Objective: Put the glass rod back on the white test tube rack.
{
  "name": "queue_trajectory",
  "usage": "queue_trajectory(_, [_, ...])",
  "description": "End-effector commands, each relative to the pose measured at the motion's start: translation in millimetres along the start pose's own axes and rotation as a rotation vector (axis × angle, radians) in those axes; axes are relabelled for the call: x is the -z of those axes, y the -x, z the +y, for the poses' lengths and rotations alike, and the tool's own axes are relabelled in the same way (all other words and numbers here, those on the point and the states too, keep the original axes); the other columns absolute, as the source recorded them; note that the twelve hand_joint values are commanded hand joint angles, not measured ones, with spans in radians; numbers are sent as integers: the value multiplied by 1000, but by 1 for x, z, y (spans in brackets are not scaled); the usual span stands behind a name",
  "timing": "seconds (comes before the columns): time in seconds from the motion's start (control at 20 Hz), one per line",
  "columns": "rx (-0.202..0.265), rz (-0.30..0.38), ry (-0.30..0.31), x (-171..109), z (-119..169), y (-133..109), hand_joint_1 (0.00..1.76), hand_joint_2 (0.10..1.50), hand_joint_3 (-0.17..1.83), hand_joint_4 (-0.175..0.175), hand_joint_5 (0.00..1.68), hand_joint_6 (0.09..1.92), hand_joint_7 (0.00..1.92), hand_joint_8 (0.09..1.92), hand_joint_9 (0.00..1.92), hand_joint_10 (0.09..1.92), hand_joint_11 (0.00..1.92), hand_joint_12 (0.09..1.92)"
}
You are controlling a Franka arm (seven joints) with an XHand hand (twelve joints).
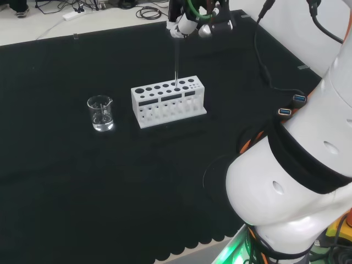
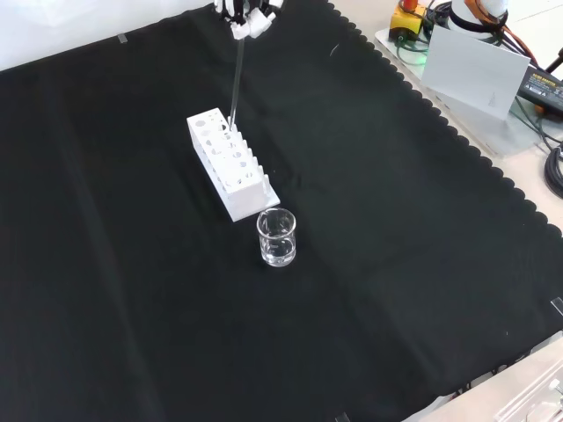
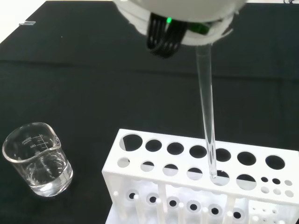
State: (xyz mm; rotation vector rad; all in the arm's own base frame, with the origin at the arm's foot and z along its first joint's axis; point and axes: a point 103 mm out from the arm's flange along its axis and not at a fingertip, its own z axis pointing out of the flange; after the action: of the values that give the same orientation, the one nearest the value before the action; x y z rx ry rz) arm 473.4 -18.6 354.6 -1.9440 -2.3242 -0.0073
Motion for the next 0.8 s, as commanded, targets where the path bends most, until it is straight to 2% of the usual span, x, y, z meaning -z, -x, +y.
queue_trajectory(0.05, [-25, -19, -20, -9, 10, -5, 1321, 684, 646, -175, 1426, 87, 1197, 1073, 1522, 908, 1584, 621])
queue_trajectory(0.4, [-22, -1, -17, -10, 9, 1, 1321, 683, 647, -175, 1426, 87, 1197, 1073, 1522, 908, 1585, 621])
queue_trajectory(0.55, [-20, 5, -33, -10, 18, 1, 1321, 683, 647, -175, 1427, 87, 1197, 1073, 1522, 908, 1585, 621])
queue_trajectory(0.8, [-12, 9, -21, -17, 24, 7, 1321, 683, 647, -175, 1427, 87, 1197, 1074, 1522, 908, 1584, 622])
